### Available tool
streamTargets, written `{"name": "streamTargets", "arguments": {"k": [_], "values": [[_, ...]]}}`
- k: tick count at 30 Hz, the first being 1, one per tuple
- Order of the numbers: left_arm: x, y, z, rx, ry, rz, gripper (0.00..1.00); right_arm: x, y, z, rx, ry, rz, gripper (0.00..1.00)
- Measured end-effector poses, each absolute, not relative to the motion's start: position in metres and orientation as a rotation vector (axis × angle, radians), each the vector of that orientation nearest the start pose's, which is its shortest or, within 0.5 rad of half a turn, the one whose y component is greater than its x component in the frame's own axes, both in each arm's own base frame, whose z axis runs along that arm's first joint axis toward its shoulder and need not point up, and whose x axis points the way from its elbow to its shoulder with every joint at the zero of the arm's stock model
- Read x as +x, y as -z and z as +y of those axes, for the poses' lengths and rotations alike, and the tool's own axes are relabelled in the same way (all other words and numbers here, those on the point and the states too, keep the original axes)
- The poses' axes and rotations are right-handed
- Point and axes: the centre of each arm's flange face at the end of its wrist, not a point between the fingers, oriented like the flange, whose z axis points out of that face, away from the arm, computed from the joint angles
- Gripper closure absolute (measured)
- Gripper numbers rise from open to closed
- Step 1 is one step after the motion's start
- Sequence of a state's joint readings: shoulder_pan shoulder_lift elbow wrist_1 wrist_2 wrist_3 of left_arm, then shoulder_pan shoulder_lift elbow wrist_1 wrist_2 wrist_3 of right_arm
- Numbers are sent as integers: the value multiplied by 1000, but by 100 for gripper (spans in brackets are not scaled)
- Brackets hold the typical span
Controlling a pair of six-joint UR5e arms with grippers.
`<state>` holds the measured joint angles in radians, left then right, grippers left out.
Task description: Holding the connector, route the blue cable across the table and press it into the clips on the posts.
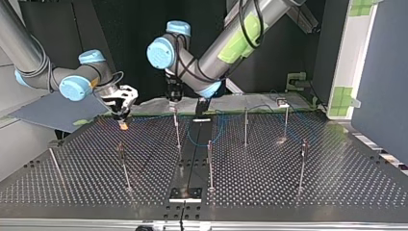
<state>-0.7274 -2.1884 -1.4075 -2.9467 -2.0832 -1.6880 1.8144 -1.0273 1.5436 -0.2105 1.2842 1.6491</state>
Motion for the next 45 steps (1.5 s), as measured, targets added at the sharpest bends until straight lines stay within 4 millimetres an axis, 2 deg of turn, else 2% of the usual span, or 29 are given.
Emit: {"name": "streamTargets", "arguments": {"k": [5, 9, 18, 32, 40, 45], "values": [[417, -223, -522, 183, 180, 1750, 0, 304, -209, -565, 1810, -1475, -1236, 100], [412, -225, -536, 164, 195, 1725, 0, 301, -209, -567, 1808, -1472, -1241, 100], [412, -203, -555, 146, 169, 1767, 0, 298, -209, -568, 1829, -1505, -1238, 100], [428, -167, -566, 149, 75, 1841, 0, 300, -209, -567, 1847, -1529, -1228, 100], [441, -146, -580, 117, 73, 1830, 0, 300, -209, -567, 1848, -1530, -1227, 100], [447, -146, -588, 72, 80, 1801, 0, 300, -209, -567, 1848, -1529, -1227, 100]]}}
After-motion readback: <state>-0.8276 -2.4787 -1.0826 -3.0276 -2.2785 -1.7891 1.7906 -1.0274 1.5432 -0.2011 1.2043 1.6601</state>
